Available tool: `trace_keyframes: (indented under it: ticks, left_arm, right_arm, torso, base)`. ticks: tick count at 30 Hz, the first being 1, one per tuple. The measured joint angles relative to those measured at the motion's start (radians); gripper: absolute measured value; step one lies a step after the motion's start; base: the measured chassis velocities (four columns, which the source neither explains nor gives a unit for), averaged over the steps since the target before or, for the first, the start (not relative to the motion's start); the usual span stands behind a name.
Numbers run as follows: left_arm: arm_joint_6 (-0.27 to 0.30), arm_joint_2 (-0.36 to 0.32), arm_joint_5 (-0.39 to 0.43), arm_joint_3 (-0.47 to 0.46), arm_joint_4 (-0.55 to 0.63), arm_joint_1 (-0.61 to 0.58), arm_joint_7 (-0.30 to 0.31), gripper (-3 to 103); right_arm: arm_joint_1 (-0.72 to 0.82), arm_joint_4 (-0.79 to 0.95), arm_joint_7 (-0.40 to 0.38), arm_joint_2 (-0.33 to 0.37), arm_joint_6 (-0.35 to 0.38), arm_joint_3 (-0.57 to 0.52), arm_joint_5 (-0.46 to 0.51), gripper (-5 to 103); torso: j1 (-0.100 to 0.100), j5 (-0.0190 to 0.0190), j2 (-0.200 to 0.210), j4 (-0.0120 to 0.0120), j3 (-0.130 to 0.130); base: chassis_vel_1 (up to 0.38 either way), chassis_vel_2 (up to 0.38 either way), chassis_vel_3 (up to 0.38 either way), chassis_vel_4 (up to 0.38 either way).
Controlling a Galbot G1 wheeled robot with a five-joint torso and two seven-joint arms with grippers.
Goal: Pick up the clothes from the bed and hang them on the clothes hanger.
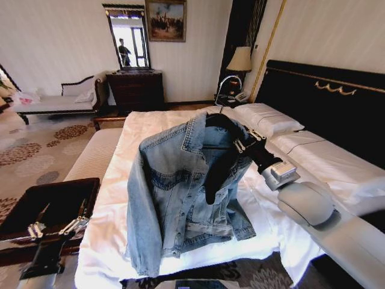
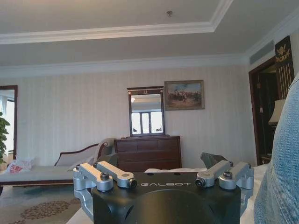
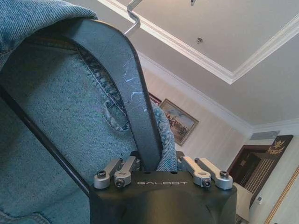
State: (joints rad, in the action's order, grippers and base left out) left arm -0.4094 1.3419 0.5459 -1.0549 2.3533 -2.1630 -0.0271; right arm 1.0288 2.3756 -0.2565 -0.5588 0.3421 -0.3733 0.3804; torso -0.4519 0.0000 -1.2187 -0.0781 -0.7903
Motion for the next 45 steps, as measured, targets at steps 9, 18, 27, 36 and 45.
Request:
trace_keyframes:
  ticks: [9,18,27,36,45]
  left_arm:
    - [0.001,0.000,0.000,0.000,0.000,0.000,-0.001,100]
    - [0.001,-0.001,0.000,0.000,0.001,0.000,-0.001,100]
    - [0.002,-0.001,0.001,0.000,0.001,0.000,-0.001,100]
    - [0.002,-0.001,0.001,0.000,0.001,0.000,-0.001,100]
    - [0.002,-0.001,0.001,0.000,0.001,0.000,-0.001,100]
  right_arm:
    - [0.101,0.023,0.006,-0.016,-0.006,-0.063,-0.046,29]
    - [0.135,0.040,0.010,-0.017,-0.013,-0.107,-0.065,29]
    - [0.132,0.054,0.008,-0.006,-0.012,-0.127,-0.046,29]
    - [0.129,0.056,0.005,-0.003,-0.011,-0.128,-0.038,29]
    - [0.167,0.063,0.005,-0.007,-0.012,-0.161,-0.041,29]
  torso:
    - [0.000,-0.0001,0.000,0.0002,0.000]
    - [0.000,0.0000,0.000,-0.0001,0.000]
    - [0.000,0.0003,0.000,0.0000,0.000]
    - [0.000,0.0002,0.000,0.0000,0.000]
    - [0.000,-0.0001,0.000,0.0001,0.000]
  base:
    - [0.101,-0.104,-0.102,0.106]
    - [0.218,-0.218,-0.216,0.206]
    - [0.225,-0.200,-0.211,0.215]
    - [0.210,-0.205,-0.209,0.203]
    - [0.214,-0.194,-0.213,0.223]
